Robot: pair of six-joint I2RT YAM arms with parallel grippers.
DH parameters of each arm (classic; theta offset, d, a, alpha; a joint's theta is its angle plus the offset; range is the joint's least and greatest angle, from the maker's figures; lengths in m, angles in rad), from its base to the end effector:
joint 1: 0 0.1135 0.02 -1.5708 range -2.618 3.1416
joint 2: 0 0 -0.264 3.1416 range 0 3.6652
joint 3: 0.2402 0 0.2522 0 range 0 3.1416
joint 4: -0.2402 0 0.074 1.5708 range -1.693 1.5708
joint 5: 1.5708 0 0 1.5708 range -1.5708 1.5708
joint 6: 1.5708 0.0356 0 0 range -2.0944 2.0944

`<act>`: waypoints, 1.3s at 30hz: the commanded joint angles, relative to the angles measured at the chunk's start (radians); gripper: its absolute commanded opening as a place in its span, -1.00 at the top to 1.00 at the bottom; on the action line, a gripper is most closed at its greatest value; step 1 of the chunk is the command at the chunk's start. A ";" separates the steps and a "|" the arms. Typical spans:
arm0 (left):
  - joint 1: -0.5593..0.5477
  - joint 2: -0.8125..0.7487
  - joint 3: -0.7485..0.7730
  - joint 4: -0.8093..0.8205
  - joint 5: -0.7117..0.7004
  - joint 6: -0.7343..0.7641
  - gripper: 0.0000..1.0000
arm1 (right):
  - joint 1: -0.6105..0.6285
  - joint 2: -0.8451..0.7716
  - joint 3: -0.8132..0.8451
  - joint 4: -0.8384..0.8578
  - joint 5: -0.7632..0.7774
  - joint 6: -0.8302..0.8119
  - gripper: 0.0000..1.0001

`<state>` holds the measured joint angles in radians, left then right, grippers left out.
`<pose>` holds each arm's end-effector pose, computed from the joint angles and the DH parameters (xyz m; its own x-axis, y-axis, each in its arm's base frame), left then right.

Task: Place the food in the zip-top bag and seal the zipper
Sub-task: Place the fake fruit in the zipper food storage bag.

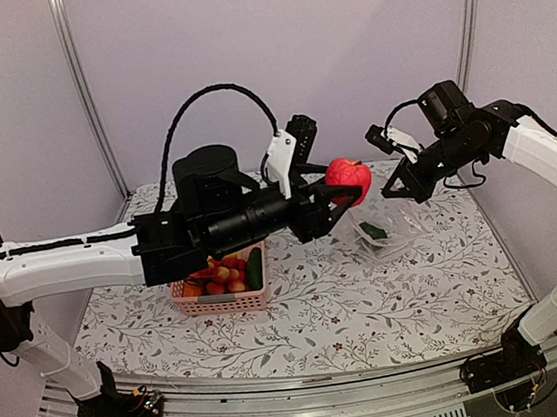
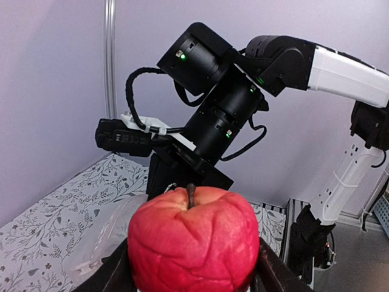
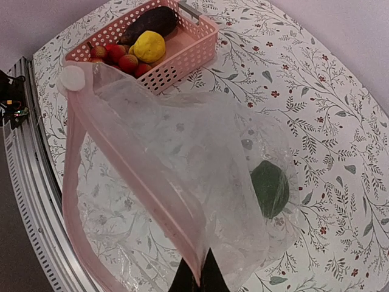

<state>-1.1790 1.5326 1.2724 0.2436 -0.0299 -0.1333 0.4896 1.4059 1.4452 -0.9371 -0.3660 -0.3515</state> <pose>0.1429 -0.3431 0.3704 -0.1275 -0.0392 -0.9911 0.9035 0.4077 -0.1324 0.2463 0.1457 0.3596 -0.4289 -0.5929 -0.6816 -0.8347 0.5486 0.0481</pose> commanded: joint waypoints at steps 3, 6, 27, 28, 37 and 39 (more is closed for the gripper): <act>-0.027 0.172 0.178 -0.101 -0.143 0.014 0.29 | -0.002 0.017 0.039 -0.035 -0.051 0.026 1.00; -0.028 0.261 0.260 -0.173 -0.210 0.020 0.29 | -0.002 0.013 0.045 -0.040 -0.041 0.028 1.00; -0.039 0.468 0.558 -0.450 -0.552 -0.075 -0.54 | -0.002 -0.002 0.052 -0.044 0.002 0.035 1.00; -0.042 0.459 0.554 -0.432 -0.532 -0.064 -0.56 | -0.001 0.003 0.052 -0.041 0.007 0.038 1.00; -0.111 0.263 0.337 -0.178 -0.423 0.024 -0.55 | -0.003 0.006 0.053 -0.034 0.047 0.042 1.00; -0.118 0.167 0.241 -0.148 -0.423 0.019 -0.54 | -0.003 0.002 0.049 -0.031 0.051 0.041 1.00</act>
<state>-1.2613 1.8759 1.6367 -0.0311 -0.4892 -0.1379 0.4896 1.4105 1.4746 -0.9760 -0.3435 -0.3180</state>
